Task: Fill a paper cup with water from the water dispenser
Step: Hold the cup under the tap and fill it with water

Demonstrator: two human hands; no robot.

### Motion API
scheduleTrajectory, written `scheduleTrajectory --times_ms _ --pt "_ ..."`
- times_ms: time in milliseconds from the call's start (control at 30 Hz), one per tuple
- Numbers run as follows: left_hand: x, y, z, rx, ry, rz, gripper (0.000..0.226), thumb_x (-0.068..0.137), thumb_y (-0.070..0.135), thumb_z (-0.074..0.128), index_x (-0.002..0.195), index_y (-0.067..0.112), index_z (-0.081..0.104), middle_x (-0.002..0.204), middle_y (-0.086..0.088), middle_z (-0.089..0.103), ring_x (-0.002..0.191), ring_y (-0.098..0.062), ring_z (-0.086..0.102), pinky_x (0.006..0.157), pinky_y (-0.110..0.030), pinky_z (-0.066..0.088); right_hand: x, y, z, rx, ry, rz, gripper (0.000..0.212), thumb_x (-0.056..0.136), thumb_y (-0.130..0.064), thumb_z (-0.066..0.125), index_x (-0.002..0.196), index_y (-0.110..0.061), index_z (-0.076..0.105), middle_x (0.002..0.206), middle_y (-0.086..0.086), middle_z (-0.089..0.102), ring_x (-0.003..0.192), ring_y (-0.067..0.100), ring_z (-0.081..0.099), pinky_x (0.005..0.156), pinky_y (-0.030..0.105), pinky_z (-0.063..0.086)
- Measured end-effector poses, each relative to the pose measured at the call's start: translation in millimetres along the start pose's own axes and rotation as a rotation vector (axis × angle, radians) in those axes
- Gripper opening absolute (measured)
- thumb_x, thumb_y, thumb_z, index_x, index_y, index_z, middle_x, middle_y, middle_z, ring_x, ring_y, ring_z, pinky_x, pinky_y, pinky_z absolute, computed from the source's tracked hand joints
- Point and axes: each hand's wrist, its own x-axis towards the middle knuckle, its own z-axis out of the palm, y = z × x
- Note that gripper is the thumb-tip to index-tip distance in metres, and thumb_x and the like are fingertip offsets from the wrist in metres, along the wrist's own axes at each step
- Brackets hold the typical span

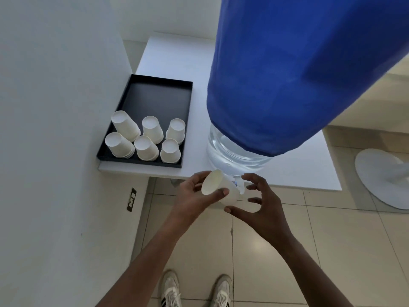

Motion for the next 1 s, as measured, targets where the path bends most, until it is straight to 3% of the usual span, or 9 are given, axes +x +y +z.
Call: scheduleTrajectory --times_ms 100,167,300,433,533,633,700,833,1000 --pt "-3 -5 14 0.274 0.015 0.174 0.066 0.069 0.035 0.096 0.128 0.029 0.065 0.122 0.015 0.067 0.115 -0.003 0.061 0.084 -0.023 0.060 -7 8 5 -0.007 -0.008 0.003 0.095 0.066 -0.040 0.099 0.146 -0.024 0.050 0.142 -0.011 0.062 0.127 -0.001 0.058 0.091 0.013 0.057" --pt "-3 -11 23 0.393 0.014 0.254 0.071 0.067 0.037 0.096 0.130 0.028 0.064 0.122 0.018 0.064 0.115 0.003 0.058 0.084 -0.014 0.055 -9 12 13 0.007 -0.001 0.008 0.092 0.067 -0.037 0.098 0.145 -0.023 0.050 0.138 -0.010 0.065 0.124 -0.001 0.061 0.091 0.018 0.059" --pt "0 -27 37 0.516 -0.005 0.377 0.074 0.061 0.037 0.097 0.129 0.027 0.067 0.120 0.012 0.066 0.111 0.008 0.058 0.083 -0.003 0.046 -13 25 29 0.024 0.071 0.019 0.079 0.066 -0.034 0.093 0.133 -0.039 0.053 0.119 -0.019 0.071 0.107 0.004 0.071 0.086 0.026 0.060" --pt "9 -47 45 0.568 -0.049 0.357 0.079 0.060 0.039 0.096 0.132 0.025 0.067 0.121 0.011 0.066 0.110 -0.001 0.062 0.087 -0.010 0.050 -21 57 42 0.041 0.140 0.097 0.074 0.067 -0.022 0.094 0.132 -0.028 0.059 0.110 -0.021 0.074 0.099 0.001 0.072 0.081 0.024 0.059" --pt "12 -55 44 0.562 -0.040 0.315 0.087 0.059 0.045 0.097 0.136 0.021 0.064 0.126 0.010 0.066 0.111 -0.001 0.063 0.084 -0.010 0.053 -20 66 43 0.068 0.155 0.127 0.070 0.065 -0.038 0.091 0.127 -0.027 0.060 0.104 -0.023 0.074 0.094 0.002 0.072 0.076 0.027 0.060" --pt "13 -66 45 0.528 -0.045 0.261 0.079 0.059 0.050 0.093 0.130 0.026 0.067 0.124 0.011 0.069 0.110 0.002 0.064 0.079 -0.023 0.062 -21 76 46 0.097 0.185 0.166 0.072 0.063 -0.050 0.091 0.124 -0.028 0.059 0.103 -0.022 0.075 0.094 0.003 0.073 0.077 0.037 0.063" --pt "16 -74 48 0.531 -0.042 0.249 0.072 0.060 0.048 0.093 0.126 0.030 0.068 0.120 0.011 0.070 0.109 0.004 0.064 0.077 -0.023 0.062 -23 85 50 0.124 0.193 0.187 0.074 0.061 -0.053 0.091 0.123 -0.031 0.058 0.104 -0.023 0.075 0.096 0.003 0.073 0.077 0.038 0.064" --pt "24 -93 56 0.544 -0.044 0.216 0.069 0.062 0.032 0.097 0.125 0.029 0.069 0.119 0.010 0.070 0.108 0.009 0.062 0.072 -0.013 0.058 -25 105 56 0.153 0.184 0.218 0.075 0.064 -0.045 0.096 0.127 -0.027 0.057 0.108 -0.021 0.074 0.100 0.005 0.073 0.076 0.034 0.064" --pt "37 -117 61 0.549 -0.050 0.168 0.073 0.061 0.034 0.098 0.127 0.026 0.067 0.121 0.008 0.069 0.110 0.003 0.064 0.073 -0.011 0.055 -24 137 67 0.138 0.179 0.268 0.071 0.068 -0.024 0.099 0.125 -0.025 0.058 0.104 -0.015 0.075 0.095 0.000 0.072 0.073 0.026 0.062"
